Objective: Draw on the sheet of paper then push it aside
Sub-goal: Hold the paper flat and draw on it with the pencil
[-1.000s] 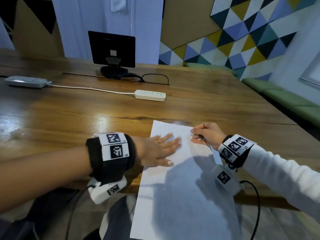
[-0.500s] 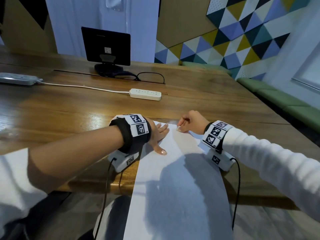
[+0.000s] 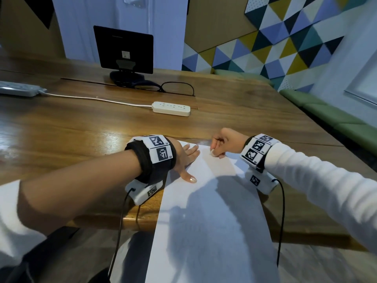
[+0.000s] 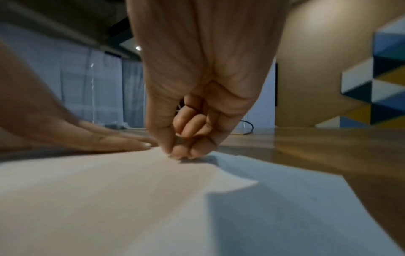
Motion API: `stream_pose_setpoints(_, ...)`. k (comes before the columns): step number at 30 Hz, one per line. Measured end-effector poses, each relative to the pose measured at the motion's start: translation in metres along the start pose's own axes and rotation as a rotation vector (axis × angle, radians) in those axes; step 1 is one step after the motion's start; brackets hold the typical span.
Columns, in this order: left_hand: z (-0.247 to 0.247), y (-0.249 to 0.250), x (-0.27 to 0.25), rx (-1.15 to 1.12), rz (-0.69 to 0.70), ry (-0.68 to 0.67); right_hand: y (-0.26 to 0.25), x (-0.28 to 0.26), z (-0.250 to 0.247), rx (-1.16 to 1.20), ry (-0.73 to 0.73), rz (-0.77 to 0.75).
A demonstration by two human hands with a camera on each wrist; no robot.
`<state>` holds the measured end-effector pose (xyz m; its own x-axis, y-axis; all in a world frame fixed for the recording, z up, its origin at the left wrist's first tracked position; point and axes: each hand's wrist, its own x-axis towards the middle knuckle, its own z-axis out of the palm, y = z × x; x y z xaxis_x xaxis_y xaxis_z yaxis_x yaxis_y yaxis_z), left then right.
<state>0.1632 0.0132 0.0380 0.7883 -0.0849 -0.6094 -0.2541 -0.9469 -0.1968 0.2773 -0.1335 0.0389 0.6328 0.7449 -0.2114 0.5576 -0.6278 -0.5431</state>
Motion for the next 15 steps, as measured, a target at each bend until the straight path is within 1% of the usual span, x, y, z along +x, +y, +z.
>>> stream_pose_setpoints(3,0.000,0.000,-0.001,0.001,0.005,0.000,-0.003,0.006,0.004,-0.061,0.148,0.017)
stream_pose_setpoints(4,0.001,0.000,-0.001,-0.005,0.006,0.001,-0.003,0.006,0.005,-0.059,0.161,0.029)
stream_pose_setpoints(6,0.003,0.000,-0.002,-0.029,0.001,0.007,0.002,0.000,0.003,0.000,0.133,0.063)
stream_pose_setpoints(7,0.004,-0.002,-0.002,-0.045,0.002,0.011,0.006,-0.005,-0.001,0.076,0.159,0.089)
stream_pose_setpoints(8,0.005,-0.003,-0.001,-0.054,0.000,0.015,0.012,-0.011,-0.004,0.189,0.228,0.121)
stream_pose_setpoints(10,0.005,0.000,0.000,-0.057,-0.022,0.014,0.024,-0.024,-0.008,0.477,0.418,0.201)
stream_pose_setpoints(11,0.003,0.004,0.002,-0.046,-0.040,0.028,0.029,-0.030,-0.008,0.601,0.482,0.241)
stream_pose_setpoints(12,0.000,0.012,0.005,-0.040,-0.055,0.047,0.032,-0.034,-0.006,0.686,0.512,0.284)
stream_pose_setpoints(13,-0.002,0.021,0.011,-0.031,-0.042,0.081,0.036,-0.036,-0.004,0.726,0.521,0.327)
stream_pose_setpoints(15,-0.010,0.042,0.020,-0.022,0.053,0.151,0.042,-0.037,0.000,0.740,0.531,0.385)
